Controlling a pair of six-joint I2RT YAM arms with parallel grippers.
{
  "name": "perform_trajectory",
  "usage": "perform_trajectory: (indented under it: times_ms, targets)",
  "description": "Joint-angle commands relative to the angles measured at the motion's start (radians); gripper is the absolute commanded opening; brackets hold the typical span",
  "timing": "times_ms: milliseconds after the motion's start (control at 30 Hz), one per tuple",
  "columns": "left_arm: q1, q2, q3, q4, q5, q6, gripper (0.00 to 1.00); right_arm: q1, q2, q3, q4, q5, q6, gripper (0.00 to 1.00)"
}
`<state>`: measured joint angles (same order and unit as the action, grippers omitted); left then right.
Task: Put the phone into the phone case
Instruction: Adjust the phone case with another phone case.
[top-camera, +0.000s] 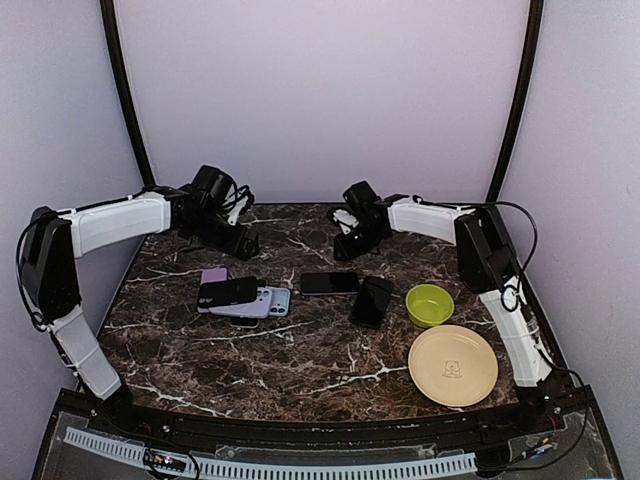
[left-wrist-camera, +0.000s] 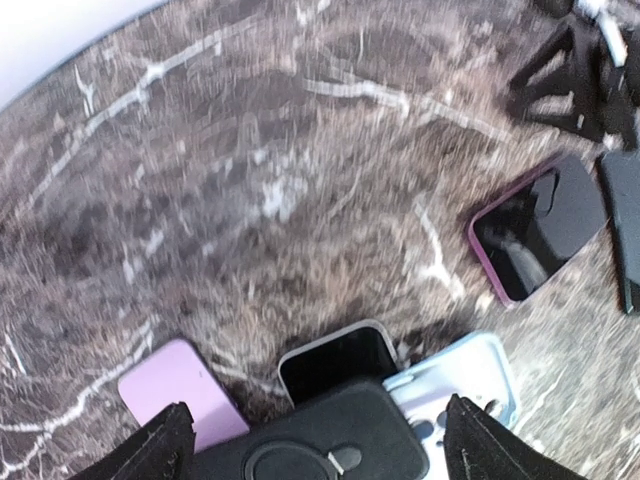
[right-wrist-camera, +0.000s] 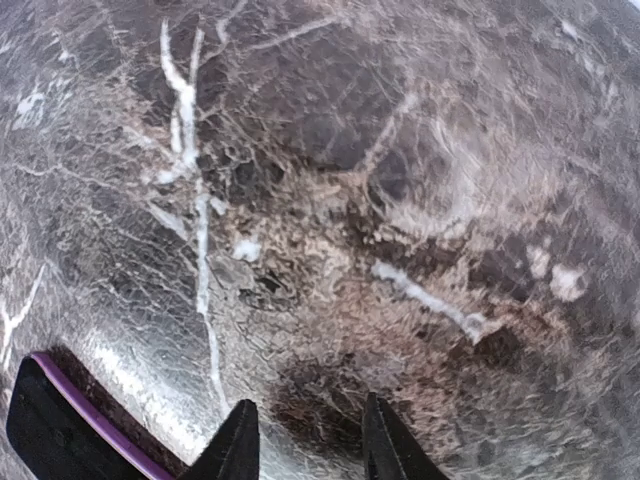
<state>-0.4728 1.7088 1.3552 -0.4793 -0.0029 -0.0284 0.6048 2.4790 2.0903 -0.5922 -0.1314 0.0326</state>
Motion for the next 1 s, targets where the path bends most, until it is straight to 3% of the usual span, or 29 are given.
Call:
perform_trajectory:
  times_ms: [0,200,500,667,833,967]
  targets:
    - [0.012,-0.029,-0.046,-0.060,-0.026,0.035,0.89,0.009,0.012,0.001,-0.059,-0.017,0.041,0.31]
    - [0.027,-0.028,-0.086,-0.055,-0.055,0.069,0.89,0.026,-0.114,-0.235,0.004,-0.005,0.049,0.24]
    - [0.059,-0.052,-0.140,-0.038,-0.039,0.088,0.95,0.084,-0.210,-0.372,-0.014,-0.045,0.081,0.22]
    - [0.144,-0.072,-0.181,-0.017,0.117,0.000,0.98,0.101,-0.256,-0.411,0.000,-0.079,0.106,0.22]
    - [0.259,-0.117,-0.289,0.036,0.175,-0.146,0.91,0.108,-0.294,-0.425,0.012,-0.058,0.125,0.26]
    - [0.311,-0.212,-0.399,0.134,0.206,-0.258,0.77,0.115,-0.312,-0.431,0.026,-0.038,0.132,0.29]
